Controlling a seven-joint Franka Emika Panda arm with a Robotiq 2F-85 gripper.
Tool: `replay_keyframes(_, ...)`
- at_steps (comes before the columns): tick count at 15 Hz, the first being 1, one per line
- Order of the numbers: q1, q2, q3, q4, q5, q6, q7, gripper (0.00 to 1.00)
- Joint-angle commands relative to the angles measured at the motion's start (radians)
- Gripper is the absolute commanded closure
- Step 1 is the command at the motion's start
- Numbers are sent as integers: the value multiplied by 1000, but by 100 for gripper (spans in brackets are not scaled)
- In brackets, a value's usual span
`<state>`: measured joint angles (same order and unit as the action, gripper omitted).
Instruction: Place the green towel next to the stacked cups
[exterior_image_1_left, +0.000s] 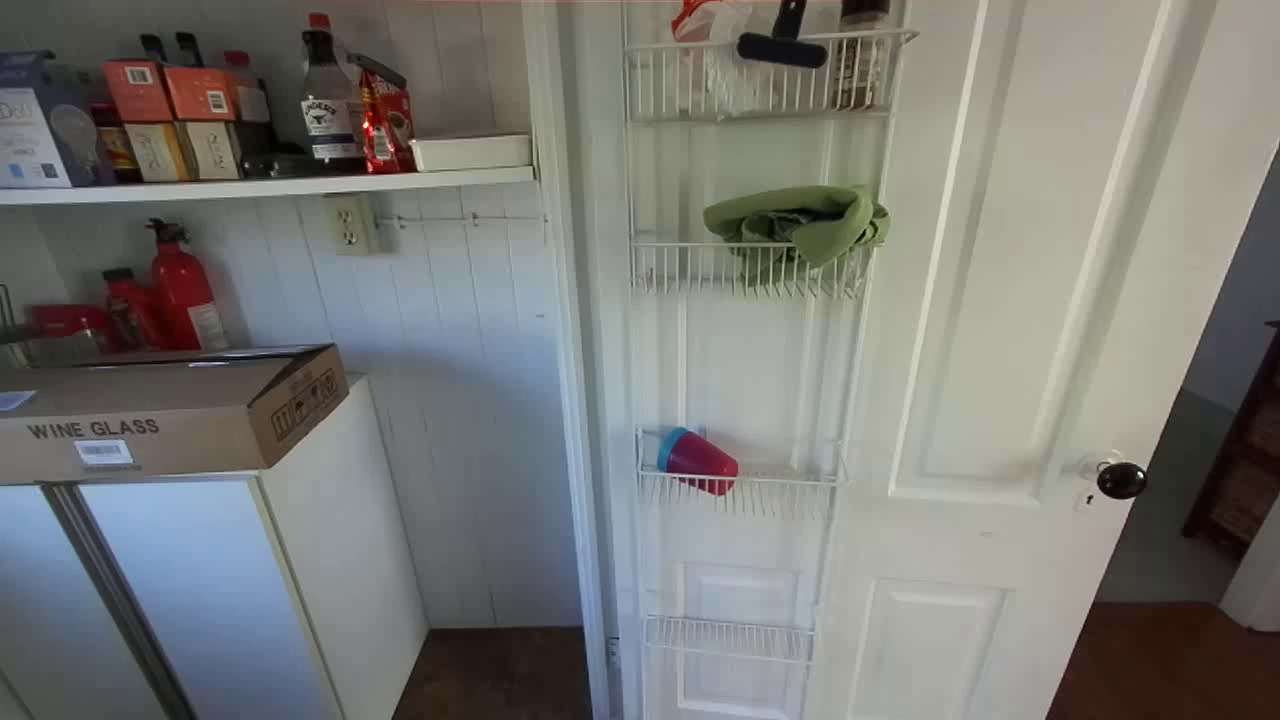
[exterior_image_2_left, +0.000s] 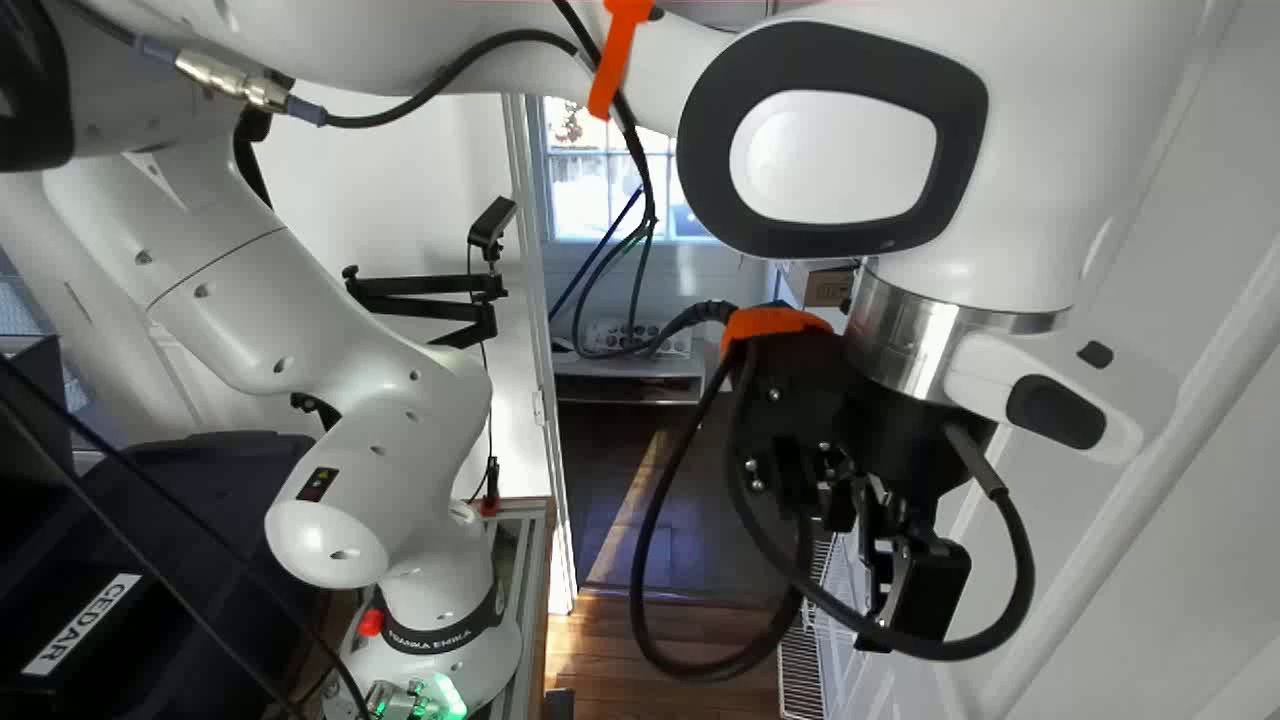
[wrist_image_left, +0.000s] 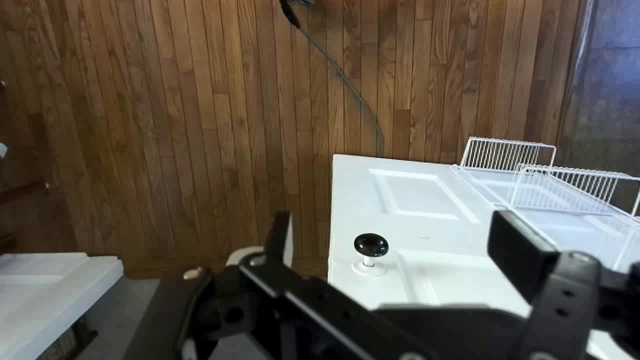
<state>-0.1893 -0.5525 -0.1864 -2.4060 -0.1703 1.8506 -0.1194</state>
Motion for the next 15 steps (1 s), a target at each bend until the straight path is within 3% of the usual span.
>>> replay_keyframes(1, 2, 0, -2, 2, -1, -2, 1, 0)
replay_keyframes(5, 2, 0, -2, 2, -1, -2, 1, 0)
replay_keyframes(7, 67, 9, -30, -15, 138, 49, -59, 0)
replay_keyframes(15, 278, 151, 6, -2, 639, 222, -173, 0)
